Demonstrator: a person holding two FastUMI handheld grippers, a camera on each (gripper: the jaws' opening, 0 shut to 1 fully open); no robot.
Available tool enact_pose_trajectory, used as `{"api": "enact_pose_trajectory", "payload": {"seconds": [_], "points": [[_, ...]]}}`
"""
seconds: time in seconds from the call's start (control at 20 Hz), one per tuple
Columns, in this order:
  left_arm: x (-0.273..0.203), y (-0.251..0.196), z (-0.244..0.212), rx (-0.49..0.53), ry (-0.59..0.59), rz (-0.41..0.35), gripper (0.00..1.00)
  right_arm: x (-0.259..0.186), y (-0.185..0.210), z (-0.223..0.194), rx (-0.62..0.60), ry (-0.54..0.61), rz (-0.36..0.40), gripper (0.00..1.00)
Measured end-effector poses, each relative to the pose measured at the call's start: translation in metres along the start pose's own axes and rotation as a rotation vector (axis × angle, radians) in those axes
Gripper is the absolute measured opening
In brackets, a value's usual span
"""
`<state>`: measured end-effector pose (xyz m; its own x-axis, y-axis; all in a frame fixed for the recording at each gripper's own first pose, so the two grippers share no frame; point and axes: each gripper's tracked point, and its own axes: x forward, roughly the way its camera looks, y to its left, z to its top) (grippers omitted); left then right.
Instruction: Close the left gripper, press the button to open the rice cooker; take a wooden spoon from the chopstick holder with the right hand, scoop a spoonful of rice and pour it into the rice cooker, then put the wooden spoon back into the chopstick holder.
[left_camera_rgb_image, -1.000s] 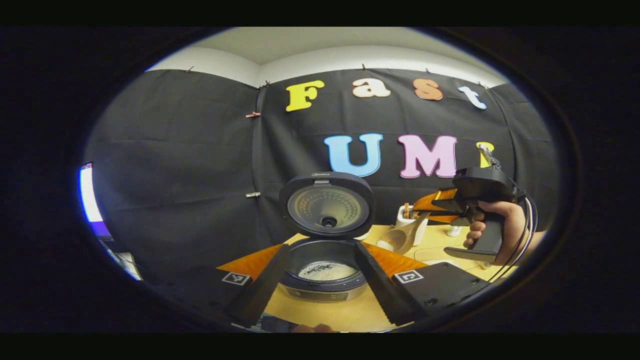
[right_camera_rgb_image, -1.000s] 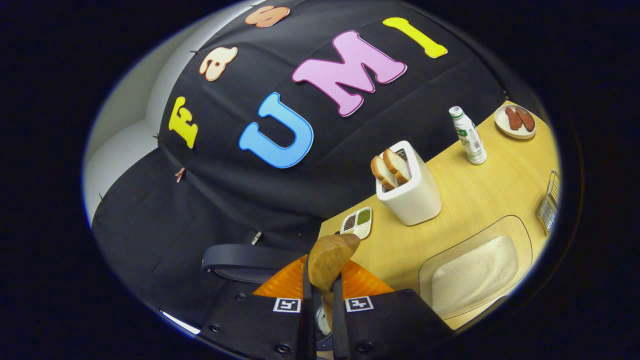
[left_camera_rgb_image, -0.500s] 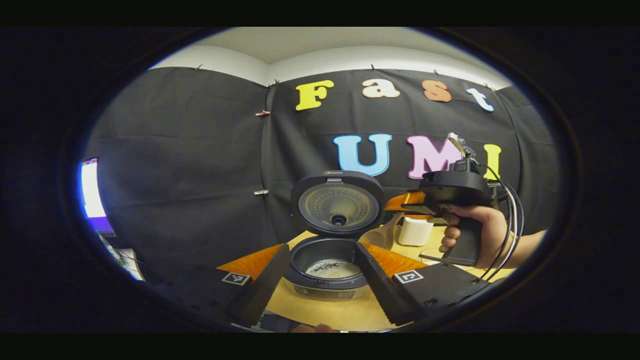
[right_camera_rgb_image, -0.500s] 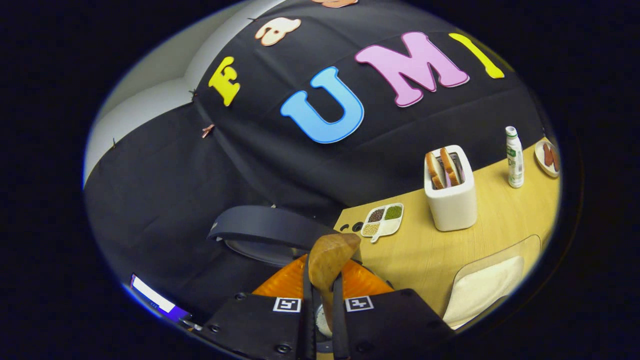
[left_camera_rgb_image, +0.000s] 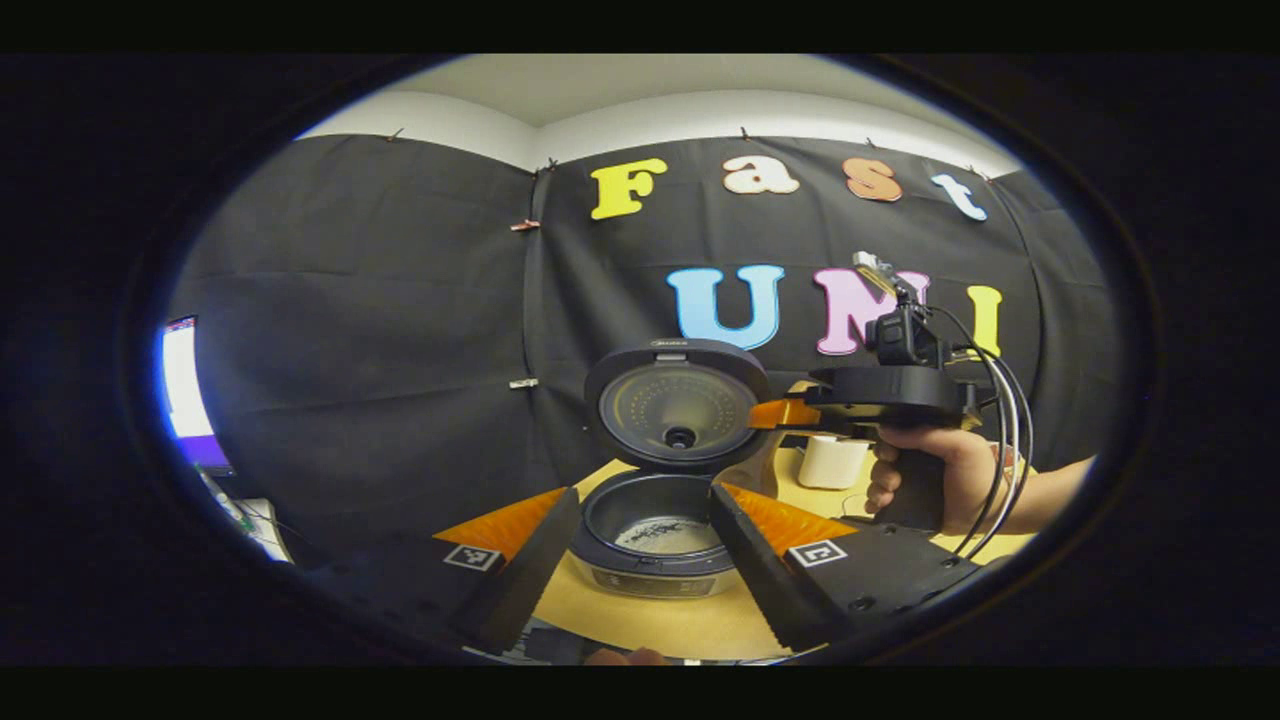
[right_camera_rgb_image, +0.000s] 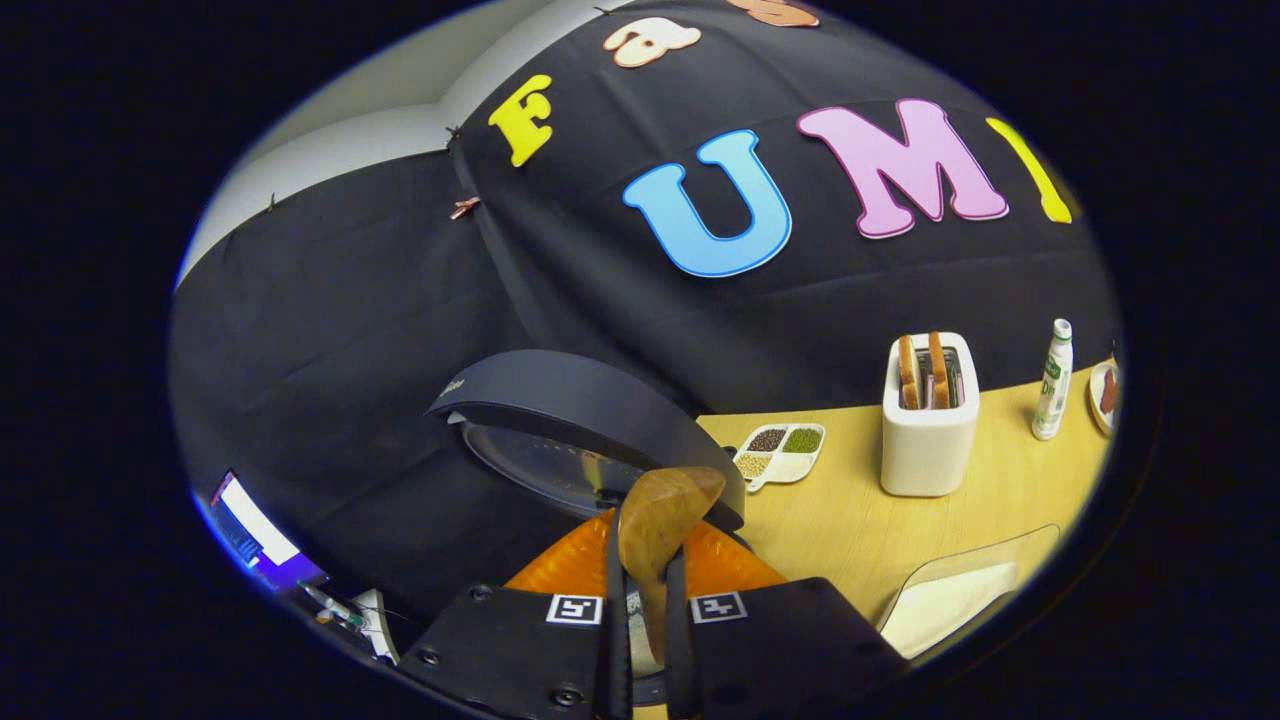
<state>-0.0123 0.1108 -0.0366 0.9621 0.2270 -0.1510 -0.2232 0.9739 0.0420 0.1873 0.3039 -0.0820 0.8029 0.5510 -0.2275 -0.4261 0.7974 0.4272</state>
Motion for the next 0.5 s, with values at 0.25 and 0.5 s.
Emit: {"api": "enact_pose_trajectory", "payload": {"seconds": [0.25, 0.5], "points": [[0.005, -0.002, 0.001, -0.006, 0.002, -0.006, 0.89, 0.005, 0.021, -0.006, -0.136, 0.007, 0.069, 0.17], [0.006, -0.002, -0.003, -0.034, 0.009, -0.006, 0.89, 0.006, 0.033, -0.010, -0.257, 0.007, 0.102, 0.17]]}}
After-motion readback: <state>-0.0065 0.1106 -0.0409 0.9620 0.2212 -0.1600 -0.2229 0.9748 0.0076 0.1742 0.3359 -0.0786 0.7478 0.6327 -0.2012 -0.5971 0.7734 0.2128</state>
